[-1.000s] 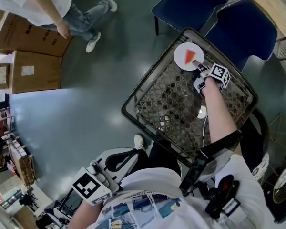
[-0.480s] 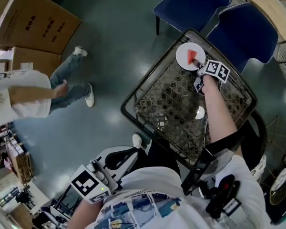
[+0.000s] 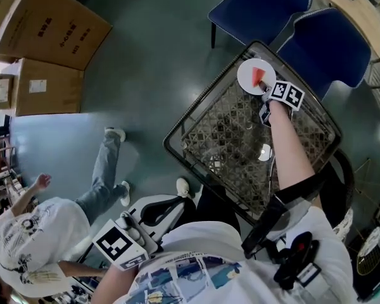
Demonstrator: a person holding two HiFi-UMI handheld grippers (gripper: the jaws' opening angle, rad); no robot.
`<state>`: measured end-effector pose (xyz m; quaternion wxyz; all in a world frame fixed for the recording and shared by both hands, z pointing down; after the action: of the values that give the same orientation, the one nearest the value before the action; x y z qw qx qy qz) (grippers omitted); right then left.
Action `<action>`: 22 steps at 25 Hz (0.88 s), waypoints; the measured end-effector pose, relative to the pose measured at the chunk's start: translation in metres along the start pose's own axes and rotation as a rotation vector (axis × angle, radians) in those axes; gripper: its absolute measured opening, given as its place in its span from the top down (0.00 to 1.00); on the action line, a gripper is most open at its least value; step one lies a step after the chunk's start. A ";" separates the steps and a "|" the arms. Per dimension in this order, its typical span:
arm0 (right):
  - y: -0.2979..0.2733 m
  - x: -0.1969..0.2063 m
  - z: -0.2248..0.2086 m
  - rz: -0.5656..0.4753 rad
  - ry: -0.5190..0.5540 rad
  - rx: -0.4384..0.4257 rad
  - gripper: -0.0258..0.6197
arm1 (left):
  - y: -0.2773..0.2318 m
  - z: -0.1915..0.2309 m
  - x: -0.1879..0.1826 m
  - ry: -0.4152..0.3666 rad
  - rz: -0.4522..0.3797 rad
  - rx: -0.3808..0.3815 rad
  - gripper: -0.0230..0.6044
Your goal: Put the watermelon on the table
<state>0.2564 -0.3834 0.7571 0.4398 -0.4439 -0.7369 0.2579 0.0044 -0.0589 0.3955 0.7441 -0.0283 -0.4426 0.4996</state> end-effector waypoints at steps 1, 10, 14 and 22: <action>0.003 -0.003 -0.001 0.001 0.005 0.006 0.77 | 0.000 -0.002 -0.003 0.003 -0.003 0.000 0.93; 0.017 -0.004 0.000 0.035 0.120 0.125 0.71 | 0.013 -0.008 -0.011 -0.029 -0.001 -0.009 0.93; 0.022 0.000 -0.001 0.044 0.164 0.186 0.68 | 0.027 -0.007 -0.010 -0.042 -0.007 -0.003 0.93; 0.064 0.020 -0.014 0.000 0.247 0.329 0.67 | 0.057 0.008 0.001 -0.099 -0.032 0.057 0.93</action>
<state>0.2913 -0.3353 0.7231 0.5934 -0.3942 -0.6253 0.3185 -0.0414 -0.0328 0.3736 0.7297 0.0248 -0.4649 0.5008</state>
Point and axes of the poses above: the fingertips, and each gripper's own axes: y backward along the fingers, z to its left, x out of its underside, the point moved 3 cm from there along y, backward along the fingers, and after that the axes turned 6 degrees about y, right-handed, at the moved point
